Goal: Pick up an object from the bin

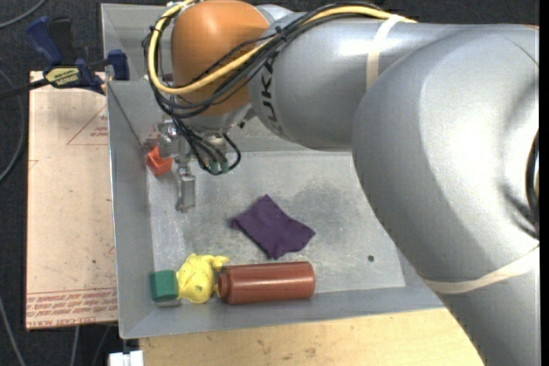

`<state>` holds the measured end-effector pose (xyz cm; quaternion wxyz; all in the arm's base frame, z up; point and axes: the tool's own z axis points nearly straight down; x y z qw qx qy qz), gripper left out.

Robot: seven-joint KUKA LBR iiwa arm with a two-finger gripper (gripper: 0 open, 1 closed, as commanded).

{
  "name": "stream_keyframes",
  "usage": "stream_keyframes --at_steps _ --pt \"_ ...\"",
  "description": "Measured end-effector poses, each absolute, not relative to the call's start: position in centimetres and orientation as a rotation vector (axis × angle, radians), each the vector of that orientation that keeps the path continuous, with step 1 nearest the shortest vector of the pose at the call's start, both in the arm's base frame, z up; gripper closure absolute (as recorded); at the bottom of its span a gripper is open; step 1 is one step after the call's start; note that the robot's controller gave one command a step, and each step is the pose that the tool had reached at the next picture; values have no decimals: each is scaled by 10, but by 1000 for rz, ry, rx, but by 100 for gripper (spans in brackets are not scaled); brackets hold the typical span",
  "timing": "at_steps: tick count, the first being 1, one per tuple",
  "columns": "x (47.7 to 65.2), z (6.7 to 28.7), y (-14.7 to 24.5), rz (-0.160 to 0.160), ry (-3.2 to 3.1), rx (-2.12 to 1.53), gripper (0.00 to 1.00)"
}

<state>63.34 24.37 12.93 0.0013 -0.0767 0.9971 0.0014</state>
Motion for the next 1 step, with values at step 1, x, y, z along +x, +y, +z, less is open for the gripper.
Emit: stream_keyframes --at_steps 1 --pt "641 110 227 6 3034 -780 0"
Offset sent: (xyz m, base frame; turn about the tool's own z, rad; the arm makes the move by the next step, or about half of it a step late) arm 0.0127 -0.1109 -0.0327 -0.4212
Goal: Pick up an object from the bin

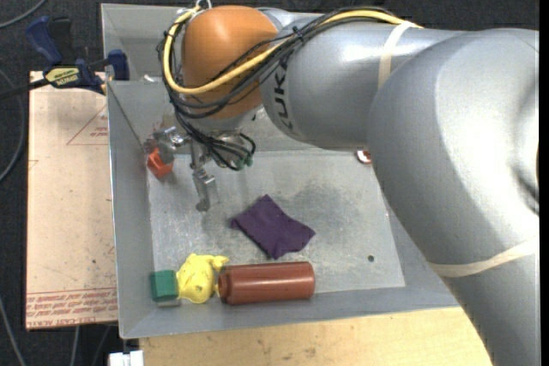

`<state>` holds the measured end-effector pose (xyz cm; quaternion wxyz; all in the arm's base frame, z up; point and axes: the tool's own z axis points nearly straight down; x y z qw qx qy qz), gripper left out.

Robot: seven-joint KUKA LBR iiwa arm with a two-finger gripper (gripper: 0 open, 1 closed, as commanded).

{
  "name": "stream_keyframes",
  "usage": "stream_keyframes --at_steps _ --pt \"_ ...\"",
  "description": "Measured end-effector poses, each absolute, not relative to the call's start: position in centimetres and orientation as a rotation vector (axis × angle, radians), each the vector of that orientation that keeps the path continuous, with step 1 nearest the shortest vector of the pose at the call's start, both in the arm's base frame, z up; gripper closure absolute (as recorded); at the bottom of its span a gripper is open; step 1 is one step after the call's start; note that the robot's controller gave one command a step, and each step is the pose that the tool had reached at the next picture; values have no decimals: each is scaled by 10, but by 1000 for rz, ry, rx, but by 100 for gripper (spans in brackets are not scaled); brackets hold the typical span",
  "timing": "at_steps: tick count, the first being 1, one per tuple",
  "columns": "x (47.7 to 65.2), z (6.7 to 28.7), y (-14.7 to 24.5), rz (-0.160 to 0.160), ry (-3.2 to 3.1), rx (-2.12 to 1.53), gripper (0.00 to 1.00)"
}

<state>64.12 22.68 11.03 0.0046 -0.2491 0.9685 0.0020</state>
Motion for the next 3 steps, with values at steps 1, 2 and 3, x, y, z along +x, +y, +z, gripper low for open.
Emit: stream_keyframes --at_steps 1,2,3 --pt "645 102 161 6 3007 -878 0" --pt "640 122 141 0 3068 -652 0" --pt "639 129 153 4 3087 -538 0"
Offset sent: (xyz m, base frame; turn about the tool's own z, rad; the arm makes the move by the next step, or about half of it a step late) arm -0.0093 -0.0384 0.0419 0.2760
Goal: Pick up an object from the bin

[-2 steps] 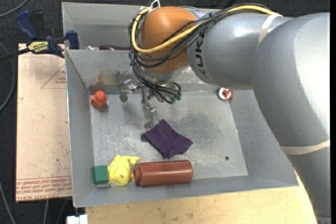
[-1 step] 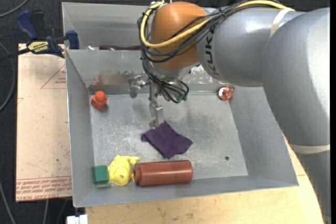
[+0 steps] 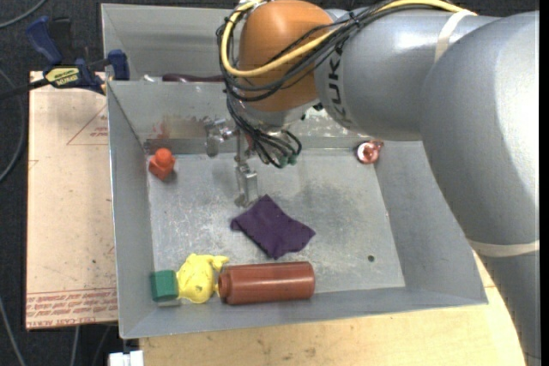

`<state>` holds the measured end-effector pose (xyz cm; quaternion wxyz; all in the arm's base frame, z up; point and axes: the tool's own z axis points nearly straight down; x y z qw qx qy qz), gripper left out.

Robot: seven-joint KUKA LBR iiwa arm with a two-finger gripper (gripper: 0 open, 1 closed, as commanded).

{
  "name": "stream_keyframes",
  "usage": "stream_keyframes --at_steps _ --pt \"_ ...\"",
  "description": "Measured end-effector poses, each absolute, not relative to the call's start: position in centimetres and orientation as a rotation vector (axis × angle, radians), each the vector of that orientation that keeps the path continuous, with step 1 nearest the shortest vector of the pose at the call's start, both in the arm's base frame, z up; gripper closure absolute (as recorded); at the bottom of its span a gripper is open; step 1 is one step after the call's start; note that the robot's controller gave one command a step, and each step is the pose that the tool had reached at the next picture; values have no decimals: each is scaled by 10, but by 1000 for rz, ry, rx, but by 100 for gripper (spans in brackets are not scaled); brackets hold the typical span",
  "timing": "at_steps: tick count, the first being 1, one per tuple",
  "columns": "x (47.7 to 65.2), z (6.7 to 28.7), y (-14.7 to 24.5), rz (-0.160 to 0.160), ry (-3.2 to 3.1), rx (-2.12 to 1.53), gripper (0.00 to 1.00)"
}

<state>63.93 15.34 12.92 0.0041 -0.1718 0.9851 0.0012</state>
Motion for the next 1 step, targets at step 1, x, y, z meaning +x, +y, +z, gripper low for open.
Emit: stream_keyframes --at_steps 1 --pt "641 117 154 9 3103 -395 0"
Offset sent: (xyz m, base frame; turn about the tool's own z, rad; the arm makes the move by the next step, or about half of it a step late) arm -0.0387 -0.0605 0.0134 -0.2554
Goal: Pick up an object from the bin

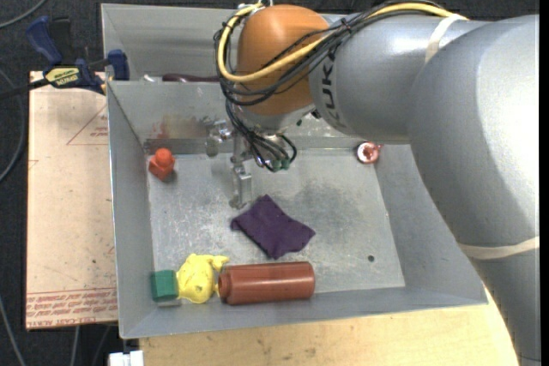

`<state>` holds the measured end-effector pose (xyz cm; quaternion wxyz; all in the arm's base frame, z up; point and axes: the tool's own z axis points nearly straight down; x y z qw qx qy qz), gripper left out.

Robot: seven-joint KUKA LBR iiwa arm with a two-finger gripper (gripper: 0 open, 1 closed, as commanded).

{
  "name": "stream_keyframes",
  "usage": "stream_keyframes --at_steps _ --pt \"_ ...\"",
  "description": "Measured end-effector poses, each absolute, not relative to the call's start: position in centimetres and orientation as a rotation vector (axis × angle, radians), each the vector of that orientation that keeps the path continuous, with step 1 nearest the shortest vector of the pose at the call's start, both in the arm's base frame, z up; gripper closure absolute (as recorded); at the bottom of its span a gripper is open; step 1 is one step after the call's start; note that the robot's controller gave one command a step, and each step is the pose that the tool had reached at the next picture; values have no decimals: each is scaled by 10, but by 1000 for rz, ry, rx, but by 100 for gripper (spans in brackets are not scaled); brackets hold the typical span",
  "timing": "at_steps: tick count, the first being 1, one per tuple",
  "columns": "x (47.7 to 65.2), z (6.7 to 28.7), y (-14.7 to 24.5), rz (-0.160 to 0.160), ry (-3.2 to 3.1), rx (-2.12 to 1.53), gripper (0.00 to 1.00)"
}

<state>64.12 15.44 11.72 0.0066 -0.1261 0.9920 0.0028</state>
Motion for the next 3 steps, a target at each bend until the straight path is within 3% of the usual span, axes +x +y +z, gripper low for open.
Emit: stream_keyframes --at_steps 1,2,3 --pt "615 125 120 7 3027 -827 0" --pt "618 132 93 5 3018 -824 0" --pt "608 122 87 7 3102 -425 0"
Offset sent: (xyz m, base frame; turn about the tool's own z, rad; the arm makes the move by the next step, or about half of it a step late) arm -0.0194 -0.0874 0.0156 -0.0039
